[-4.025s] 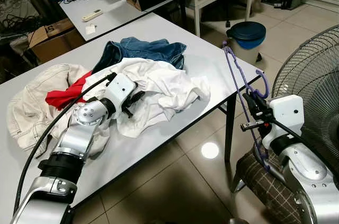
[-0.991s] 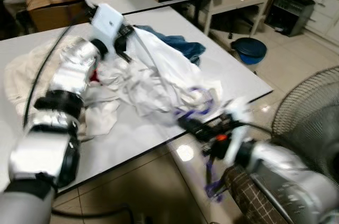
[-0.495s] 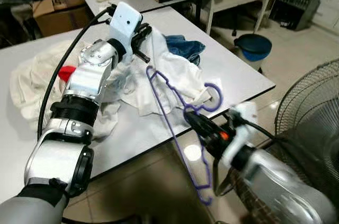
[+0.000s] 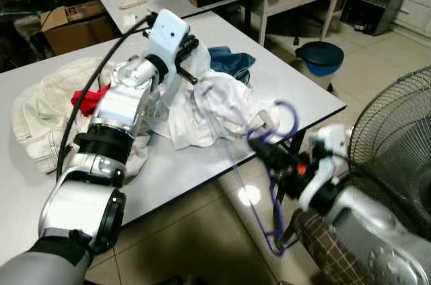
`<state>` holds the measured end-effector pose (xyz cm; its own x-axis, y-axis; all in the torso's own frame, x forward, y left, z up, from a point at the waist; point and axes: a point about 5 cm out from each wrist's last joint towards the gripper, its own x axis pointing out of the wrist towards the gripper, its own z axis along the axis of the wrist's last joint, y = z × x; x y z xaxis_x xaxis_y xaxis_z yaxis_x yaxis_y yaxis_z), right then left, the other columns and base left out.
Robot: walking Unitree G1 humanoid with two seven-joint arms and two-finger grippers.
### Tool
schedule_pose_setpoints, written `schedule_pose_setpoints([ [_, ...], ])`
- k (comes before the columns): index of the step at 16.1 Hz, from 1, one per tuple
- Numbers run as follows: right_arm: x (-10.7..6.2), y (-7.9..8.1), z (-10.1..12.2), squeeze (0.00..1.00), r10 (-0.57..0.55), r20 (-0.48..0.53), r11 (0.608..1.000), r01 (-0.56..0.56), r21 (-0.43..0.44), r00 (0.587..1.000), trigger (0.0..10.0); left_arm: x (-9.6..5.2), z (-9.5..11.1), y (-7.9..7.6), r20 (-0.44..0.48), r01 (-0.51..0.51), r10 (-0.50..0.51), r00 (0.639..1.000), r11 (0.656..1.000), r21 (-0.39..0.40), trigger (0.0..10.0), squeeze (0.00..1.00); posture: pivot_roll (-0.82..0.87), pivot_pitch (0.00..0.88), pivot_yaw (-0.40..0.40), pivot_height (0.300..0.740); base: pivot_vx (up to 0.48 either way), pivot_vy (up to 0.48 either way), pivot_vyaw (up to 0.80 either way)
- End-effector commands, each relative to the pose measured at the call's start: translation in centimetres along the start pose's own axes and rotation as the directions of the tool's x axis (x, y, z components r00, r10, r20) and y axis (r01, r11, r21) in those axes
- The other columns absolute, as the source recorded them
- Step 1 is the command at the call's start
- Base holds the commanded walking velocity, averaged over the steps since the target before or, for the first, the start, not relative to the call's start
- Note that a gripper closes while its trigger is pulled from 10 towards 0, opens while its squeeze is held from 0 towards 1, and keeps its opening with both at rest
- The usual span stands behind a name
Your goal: Hang hanger
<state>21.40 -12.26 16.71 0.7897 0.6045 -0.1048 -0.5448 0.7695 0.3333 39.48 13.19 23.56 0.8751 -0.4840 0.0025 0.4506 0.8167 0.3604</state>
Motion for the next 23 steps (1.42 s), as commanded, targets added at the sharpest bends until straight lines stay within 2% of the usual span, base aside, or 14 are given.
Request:
schedule_pose_setpoints([
  [1,0.0,0.0,0.1,0.00,-0.004,0.005,1.000,0.004,0.001,1.000,10.0,-0.3,0.2,0.5,0.000,-0.015,0.015,1.000,1.000,0.006,0.0,0.00,-0.12,0.000,0.094,0.740,0.000,0.000,0.00],
  [3,0.1,0.1,0.1,0.00,0.009,-0.005,1.000,-0.009,-0.003,1.000,10.0,-0.5,0.2,0.9,0.002,-0.028,0.028,1.000,1.000,0.009,0.0,0.00,-0.12,0.000,0.085,0.740,0.000,0.000,0.00],
  [5,0.6,0.3,0.2,0.00,0.049,-0.010,0.999,-0.049,-0.002,0.999,10.0,-0.4,0.4,0.2,0.010,-0.014,0.014,1.000,1.000,-0.002,0.0,0.00,-0.11,0.000,0.075,0.740,0.000,0.000,0.00],
  [10,0.3,1.3,0.6,0.00,0.147,-0.008,0.989,-0.148,-0.010,0.989,10.0,-0.4,-0.7,0.7,-0.046,-0.075,0.076,0.996,0.997,0.015,0.0,0.00,-0.10,0.000,0.059,0.740,0.000,0.000,0.00],
  [19,1.6,-0.2,1.4,0.00,0.056,0.023,0.998,-0.055,-0.029,0.998,10.0,-0.5,0.0,0.1,-0.015,-0.045,0.045,0.999,0.999,-0.001,0.0,0.00,-0.09,0.000,0.043,0.740,0.000,0.000,0.00],
  [23,3.3,-0.5,1.8,0.00,0.048,0.027,0.998,-0.047,-0.037,0.998,10.0,-0.1,0.6,-2.5,-0.003,0.066,-0.066,0.998,0.997,-0.047,0.0,0.00,-0.09,0.000,0.043,0.740,0.000,0.000,0.00],
])
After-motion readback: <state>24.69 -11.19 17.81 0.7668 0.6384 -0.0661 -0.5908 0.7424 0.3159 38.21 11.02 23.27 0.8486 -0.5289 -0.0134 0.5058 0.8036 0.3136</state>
